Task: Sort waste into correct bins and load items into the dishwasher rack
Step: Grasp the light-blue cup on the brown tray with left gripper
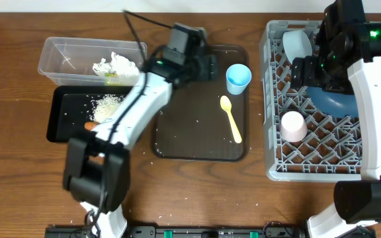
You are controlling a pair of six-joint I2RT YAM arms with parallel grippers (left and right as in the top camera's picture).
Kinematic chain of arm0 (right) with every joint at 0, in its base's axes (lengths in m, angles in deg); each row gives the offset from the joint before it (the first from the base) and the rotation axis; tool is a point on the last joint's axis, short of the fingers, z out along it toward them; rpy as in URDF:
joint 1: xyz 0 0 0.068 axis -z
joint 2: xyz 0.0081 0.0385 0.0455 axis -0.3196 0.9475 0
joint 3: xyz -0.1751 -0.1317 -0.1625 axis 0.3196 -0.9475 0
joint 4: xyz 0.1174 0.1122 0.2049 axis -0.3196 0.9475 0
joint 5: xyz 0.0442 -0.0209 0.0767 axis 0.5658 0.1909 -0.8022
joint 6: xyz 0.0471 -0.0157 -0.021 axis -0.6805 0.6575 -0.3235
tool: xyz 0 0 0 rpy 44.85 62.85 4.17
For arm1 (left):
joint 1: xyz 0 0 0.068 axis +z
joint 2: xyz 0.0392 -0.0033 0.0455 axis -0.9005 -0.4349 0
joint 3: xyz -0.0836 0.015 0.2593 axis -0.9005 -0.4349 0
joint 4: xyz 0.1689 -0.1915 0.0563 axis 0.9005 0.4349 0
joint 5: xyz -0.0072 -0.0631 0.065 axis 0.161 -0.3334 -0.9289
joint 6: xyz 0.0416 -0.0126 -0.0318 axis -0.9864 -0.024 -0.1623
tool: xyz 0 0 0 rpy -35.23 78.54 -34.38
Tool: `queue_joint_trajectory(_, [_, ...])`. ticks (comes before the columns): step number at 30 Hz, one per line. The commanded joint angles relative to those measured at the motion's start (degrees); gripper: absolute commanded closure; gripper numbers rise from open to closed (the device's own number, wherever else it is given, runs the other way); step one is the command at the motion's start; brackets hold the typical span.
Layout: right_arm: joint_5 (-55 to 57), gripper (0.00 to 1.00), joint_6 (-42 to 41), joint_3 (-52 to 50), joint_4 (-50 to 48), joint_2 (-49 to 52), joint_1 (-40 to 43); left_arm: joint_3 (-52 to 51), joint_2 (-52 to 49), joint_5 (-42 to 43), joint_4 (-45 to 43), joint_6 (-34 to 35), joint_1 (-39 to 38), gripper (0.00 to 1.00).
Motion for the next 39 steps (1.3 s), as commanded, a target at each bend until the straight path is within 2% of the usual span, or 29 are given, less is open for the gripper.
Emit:
queue_joint_trajectory(1, [0.39, 0.05, 0.63, 0.83, 0.11, -0.09, 0.81, 1.86, -3.54, 0.7, -2.51, -0.5, -2.32, 0.27])
queue_joint_trajectory(5, [0.39, 0.05, 0.63, 0.83, 0.44, -0.09, 0.83, 6.69, -8.66, 0.68, -2.58, -0.5, -3.89, 0.27])
queue_joint_trajectory(12, [0.42, 0.06, 1.09, 0.83, 1.09, -0.09, 0.72, 13.94, -15.32, 0.26, 2.29, -0.5, -4.5, 0.29])
queue_joint_trajectory(17, [0.42, 0.06, 1.09, 0.83, 0.98, -0.09, 0.72, 13.9, -15.8, -1.99, 4.81, -0.5, -4.61, 0.51])
queue_joint_trajectory(26, [0.44, 0.08, 1.51, 0.83, 0.92, -0.09, 0.7, 13.62, -17.14, -1.95, 6.64, -0.5, -5.09, 0.79])
queue_joint_trajectory(28, [0.42, 0.08, 1.53, 0.83, 0.92, -0.09, 0.72, 13.62, -17.07, -1.92, 6.54, -0.48, -5.09, 0.81])
queue_joint_trajectory(31, [0.42, 0.08, 1.53, 0.83, 0.87, -0.09, 0.72, 13.62, -17.07, -1.95, 7.13, -0.52, -5.03, 0.93])
queue_joint_trajectory(36, [-0.72, 0.07, 1.51, 0.83, -0.39, -0.07, 0.42, 13.64, -16.5, -1.66, 9.4, -0.48, -3.78, 0.94])
queue_joint_trajectory(39, [-5.29, 0.07, 2.75, 0.83, -2.45, -0.07, 0.37, 13.64, -14.32, 1.7, 12.48, -0.48, -1.36, 0.94])
